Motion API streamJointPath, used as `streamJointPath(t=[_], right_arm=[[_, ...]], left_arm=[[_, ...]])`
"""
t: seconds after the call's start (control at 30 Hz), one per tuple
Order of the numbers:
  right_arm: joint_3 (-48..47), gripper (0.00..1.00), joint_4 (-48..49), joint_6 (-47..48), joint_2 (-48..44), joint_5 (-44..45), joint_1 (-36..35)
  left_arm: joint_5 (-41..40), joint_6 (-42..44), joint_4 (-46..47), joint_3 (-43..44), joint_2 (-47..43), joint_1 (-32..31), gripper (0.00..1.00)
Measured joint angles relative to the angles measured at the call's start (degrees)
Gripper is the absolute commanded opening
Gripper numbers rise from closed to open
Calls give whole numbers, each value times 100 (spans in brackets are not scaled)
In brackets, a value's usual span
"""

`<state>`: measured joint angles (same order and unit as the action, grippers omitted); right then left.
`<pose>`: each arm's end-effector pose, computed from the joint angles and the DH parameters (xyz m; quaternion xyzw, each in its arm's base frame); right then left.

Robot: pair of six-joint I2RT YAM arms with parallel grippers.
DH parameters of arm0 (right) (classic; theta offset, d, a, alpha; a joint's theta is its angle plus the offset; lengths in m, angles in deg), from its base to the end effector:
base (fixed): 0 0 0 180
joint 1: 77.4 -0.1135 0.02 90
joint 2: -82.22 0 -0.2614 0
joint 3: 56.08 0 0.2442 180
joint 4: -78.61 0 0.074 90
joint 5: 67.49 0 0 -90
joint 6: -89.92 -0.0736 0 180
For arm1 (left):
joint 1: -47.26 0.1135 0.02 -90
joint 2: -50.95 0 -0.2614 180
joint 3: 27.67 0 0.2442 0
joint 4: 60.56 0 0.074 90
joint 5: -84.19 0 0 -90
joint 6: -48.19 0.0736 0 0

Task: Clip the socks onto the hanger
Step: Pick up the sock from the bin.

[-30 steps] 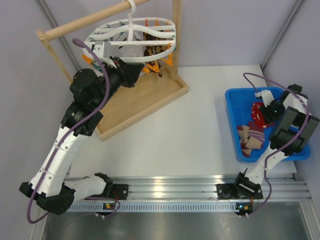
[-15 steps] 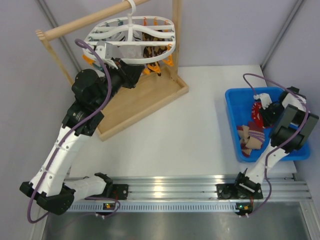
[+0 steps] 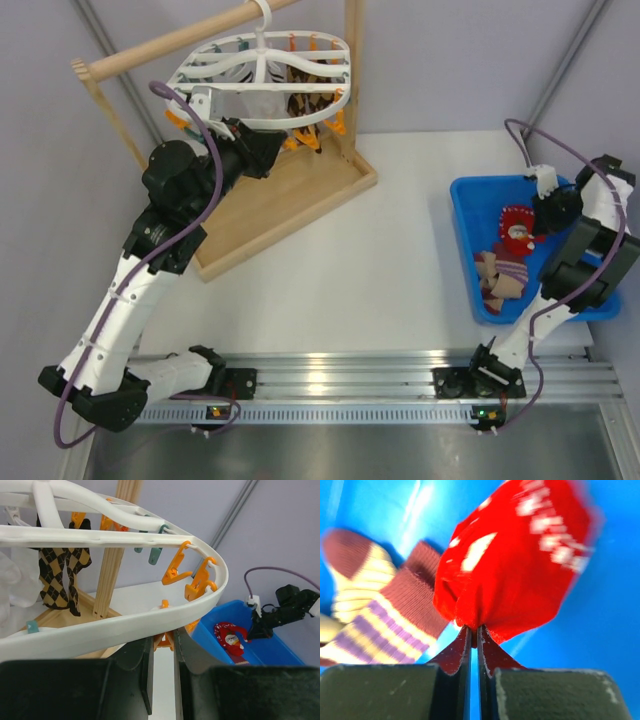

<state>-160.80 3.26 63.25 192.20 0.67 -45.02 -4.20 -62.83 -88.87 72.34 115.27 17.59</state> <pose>0.3320 -0.1781 0.1964 -0.2761 0.9390 0.0671 0.1939 0.2174 -0.1262 0.5105 0.0603 0.6574 -0.3299 0.6748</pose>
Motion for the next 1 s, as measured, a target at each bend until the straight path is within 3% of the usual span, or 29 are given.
streamJointPath(t=[0.27,0.6,0.8,1.0], right_arm=[[-1128,0,-739,-555,-741,-935,490],[-1263,0,-1169,-2184,-1451,-1541,1368],[-1058,0,-520,-3827,-2728,-1408,1528],[-24,0,717,-5141,-3742,-525,887]], left_arm=[[2,-4,0,-13,-4,0,0],[-20,-4,-4,-13,-4,0,0],[-37,-4,-4,-13,-9,0,0],[-166,-2,-7,-17,-48,0,0]])
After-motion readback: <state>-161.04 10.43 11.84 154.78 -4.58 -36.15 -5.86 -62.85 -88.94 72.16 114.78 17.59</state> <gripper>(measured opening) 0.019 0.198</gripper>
